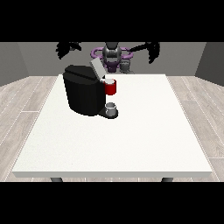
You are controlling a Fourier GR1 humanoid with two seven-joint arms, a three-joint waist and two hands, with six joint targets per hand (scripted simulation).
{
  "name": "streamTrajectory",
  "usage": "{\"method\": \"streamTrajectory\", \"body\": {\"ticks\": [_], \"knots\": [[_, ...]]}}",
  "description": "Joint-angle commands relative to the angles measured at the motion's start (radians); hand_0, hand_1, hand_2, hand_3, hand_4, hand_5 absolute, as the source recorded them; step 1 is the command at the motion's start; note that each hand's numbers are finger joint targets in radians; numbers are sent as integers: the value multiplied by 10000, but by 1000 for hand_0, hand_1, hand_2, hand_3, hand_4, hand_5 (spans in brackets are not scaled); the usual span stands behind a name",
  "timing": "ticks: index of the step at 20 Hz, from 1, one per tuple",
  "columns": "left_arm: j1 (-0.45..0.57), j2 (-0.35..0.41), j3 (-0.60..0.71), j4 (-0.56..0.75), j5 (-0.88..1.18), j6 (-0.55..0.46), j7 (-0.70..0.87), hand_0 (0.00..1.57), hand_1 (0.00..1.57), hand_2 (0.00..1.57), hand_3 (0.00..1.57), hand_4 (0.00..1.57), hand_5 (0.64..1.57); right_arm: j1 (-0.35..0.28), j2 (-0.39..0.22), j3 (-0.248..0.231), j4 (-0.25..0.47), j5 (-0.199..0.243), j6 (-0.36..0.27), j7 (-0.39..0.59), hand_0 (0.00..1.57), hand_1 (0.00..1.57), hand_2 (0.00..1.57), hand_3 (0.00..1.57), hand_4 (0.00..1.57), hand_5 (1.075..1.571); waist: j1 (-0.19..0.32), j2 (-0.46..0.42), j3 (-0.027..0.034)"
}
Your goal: Insert the coffee pod into the coffee machine and close the lid
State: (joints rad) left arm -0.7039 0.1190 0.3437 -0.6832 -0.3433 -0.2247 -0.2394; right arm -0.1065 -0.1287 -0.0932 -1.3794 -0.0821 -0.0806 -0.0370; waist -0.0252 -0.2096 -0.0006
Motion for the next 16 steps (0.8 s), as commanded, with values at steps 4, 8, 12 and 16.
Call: {"method": "streamTrajectory", "body": {"ticks": [4,8,12,16], "knots": [[1299,-609,125,-493,737,-244,376,0,0,0,0,0,1571,-208,-583,112,-841,-79,607,618,0,0,0,0,43,1571,710,-902,6],[1170,-811,102,-980,1267,-788,92,0,0,0,0,0,1571,-1229,-373,363,-607,90,539,583,0,0,0,0,0,1571,1450,-26,7],[1964,-857,78,-1547,1686,-1011,444,0,0,0,0,27,1571,-1426,-539,647,-943,220,802,1253,0,0,0,0,0,1571,1546,-301,5],[2274,-1157,-333,-2608,1957,-977,833,0,0,0,0,88,1571,-1951,-549,613,-583,488,787,1110,0,0,0,0,215,1571,1817,209,8]]}}
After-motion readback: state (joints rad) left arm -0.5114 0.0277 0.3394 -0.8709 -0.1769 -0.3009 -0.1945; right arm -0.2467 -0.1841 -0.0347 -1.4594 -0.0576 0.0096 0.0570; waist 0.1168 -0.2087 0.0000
